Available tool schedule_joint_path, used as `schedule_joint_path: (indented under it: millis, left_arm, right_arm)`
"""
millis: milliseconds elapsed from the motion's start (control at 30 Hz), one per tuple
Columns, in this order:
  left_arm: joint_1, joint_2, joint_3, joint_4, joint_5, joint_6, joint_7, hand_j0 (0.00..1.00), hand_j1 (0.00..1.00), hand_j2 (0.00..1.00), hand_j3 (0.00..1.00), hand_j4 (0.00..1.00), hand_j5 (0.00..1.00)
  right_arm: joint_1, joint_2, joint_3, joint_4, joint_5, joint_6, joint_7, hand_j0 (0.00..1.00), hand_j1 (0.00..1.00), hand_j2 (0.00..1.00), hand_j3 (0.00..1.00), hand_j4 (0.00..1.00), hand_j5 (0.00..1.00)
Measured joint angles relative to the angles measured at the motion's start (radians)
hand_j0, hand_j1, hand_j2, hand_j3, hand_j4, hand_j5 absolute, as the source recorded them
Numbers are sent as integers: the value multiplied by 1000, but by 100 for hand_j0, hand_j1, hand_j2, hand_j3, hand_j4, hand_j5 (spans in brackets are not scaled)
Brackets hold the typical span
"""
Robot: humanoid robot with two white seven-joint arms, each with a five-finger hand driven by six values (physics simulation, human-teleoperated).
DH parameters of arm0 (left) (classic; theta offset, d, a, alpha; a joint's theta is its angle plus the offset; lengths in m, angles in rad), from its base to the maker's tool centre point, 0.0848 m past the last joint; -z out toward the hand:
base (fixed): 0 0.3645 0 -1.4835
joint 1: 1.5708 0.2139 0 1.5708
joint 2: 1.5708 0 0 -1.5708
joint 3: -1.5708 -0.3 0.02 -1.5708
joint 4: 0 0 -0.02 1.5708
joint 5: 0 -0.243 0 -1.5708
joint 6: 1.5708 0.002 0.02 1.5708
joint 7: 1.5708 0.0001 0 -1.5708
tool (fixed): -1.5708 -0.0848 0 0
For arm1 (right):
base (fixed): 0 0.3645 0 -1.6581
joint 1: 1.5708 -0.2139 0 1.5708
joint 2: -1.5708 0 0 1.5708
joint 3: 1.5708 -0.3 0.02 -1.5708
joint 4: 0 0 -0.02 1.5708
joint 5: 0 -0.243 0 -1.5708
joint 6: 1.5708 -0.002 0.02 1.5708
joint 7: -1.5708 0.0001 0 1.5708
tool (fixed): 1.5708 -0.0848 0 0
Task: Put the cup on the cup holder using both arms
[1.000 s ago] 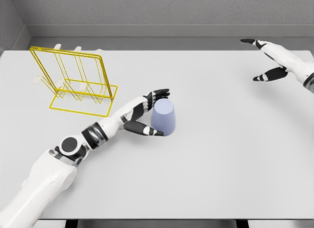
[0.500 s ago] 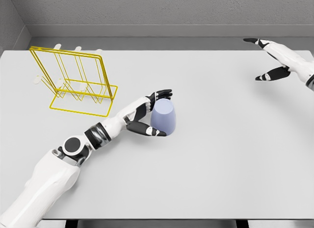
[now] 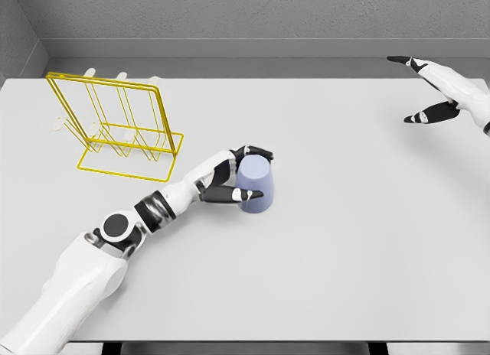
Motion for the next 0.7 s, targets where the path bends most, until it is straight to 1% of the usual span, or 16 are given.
schedule_joint_path:
  millis: [100,167,267,400,467,533,600,700]
  left_arm:
    - [0,0,1,0,0,0,-1,48,48,48,48,48,48]
    - [0,0,1,0,1,1,-1,44,44,44,44,44,44]
    - [2,0,2,-1,2,1,-3,42,42,42,42,42,42]
    - [14,1,5,-8,18,-1,-6,42,42,42,42,42,42]
    - [18,4,7,-19,13,-3,-8,41,41,41,41,41,41]
    - [38,17,9,-58,20,-5,-10,40,40,40,40,40,40]
    - [64,49,10,-115,46,-5,-10,40,40,40,40,40,40]
    - [81,101,12,-201,84,-4,-10,40,40,40,40,40,40]
  right_arm:
    - [0,1,0,2,0,0,0,100,100,100,100,100,100]
    - [0,-1,0,2,0,0,0,100,100,100,100,100,100]
    - [0,-3,-2,3,0,0,0,100,100,100,100,100,100]
    - [2,-5,-8,3,0,0,0,100,100,100,100,100,100]
    - [2,-5,-11,3,0,0,0,100,100,100,100,100,100]
    - [2,-5,-13,3,0,0,0,100,100,100,100,100,100]
    - [2,-5,-13,3,0,0,0,100,100,100,100,100,100]
    - [2,-5,-14,3,0,0,0,100,100,100,100,100,100]
